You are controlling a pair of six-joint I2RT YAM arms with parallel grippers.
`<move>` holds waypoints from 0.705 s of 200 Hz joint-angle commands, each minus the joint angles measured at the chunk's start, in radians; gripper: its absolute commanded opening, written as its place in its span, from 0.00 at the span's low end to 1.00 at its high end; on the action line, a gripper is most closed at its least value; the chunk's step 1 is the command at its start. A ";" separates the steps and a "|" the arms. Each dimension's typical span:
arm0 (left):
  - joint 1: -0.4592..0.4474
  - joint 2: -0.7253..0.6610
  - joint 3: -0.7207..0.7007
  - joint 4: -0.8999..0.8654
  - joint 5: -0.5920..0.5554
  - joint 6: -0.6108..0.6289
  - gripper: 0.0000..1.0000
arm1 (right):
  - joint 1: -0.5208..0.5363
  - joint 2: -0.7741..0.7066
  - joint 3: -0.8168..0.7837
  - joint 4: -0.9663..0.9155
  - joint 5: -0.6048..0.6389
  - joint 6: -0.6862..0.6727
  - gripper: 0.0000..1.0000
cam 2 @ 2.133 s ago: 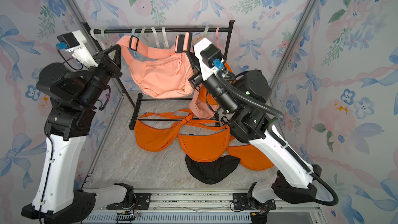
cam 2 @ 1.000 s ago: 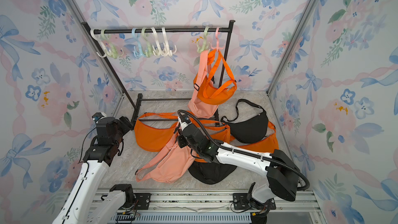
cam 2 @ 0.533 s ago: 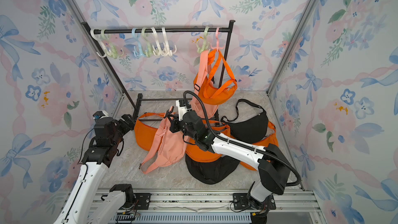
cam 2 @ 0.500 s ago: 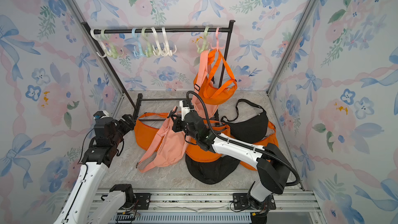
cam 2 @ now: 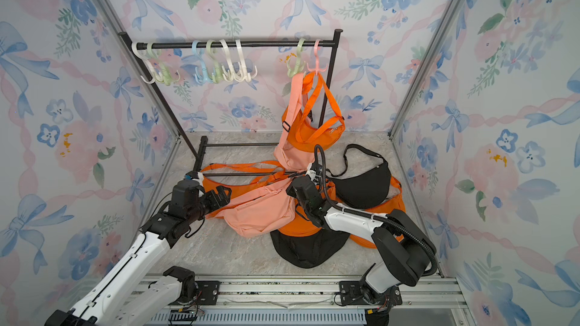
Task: Take the bag off the hook
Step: Place the bag inside the bag.
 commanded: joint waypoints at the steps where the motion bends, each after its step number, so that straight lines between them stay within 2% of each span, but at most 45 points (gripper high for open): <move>1: -0.057 0.036 -0.072 -0.031 0.006 -0.074 0.98 | 0.005 -0.014 -0.025 0.021 0.051 0.032 0.00; 31: -0.102 0.085 -0.101 -0.021 -0.036 -0.124 0.98 | 0.008 -0.019 -0.035 0.019 0.057 0.020 0.00; 39: -0.106 0.096 -0.098 0.003 -0.040 -0.129 0.94 | 0.007 -0.018 -0.037 0.021 0.058 0.019 0.00; 44: -0.106 0.103 -0.095 0.022 -0.041 -0.131 0.84 | 0.010 -0.018 -0.040 0.025 0.058 0.019 0.00; 52: -0.109 0.113 -0.088 0.047 -0.047 -0.140 0.55 | 0.012 -0.017 -0.043 0.033 0.056 0.016 0.00; 57: -0.109 0.119 -0.081 0.059 -0.053 -0.148 0.40 | 0.016 -0.017 -0.043 0.034 0.054 0.013 0.00; 67: -0.108 0.131 -0.061 0.070 -0.066 -0.152 0.23 | 0.029 -0.017 -0.039 0.032 0.049 -0.002 0.00; 78: -0.098 0.133 -0.025 0.061 -0.081 -0.139 0.11 | 0.049 -0.021 -0.032 0.035 0.035 -0.040 0.00; 90: -0.069 0.117 0.031 0.026 -0.089 -0.118 0.06 | 0.087 -0.031 -0.003 0.034 0.009 -0.156 0.00; 111: 0.027 0.055 0.164 -0.108 -0.131 -0.073 0.05 | 0.187 -0.063 0.091 -0.072 -0.007 -0.388 0.01; 125: 0.105 0.012 0.240 -0.201 -0.186 -0.039 0.04 | 0.245 -0.070 0.122 -0.087 -0.007 -0.473 0.01; 141: 0.159 -0.041 0.273 -0.228 -0.262 0.000 0.05 | 0.304 -0.050 0.163 -0.100 -0.006 -0.535 0.01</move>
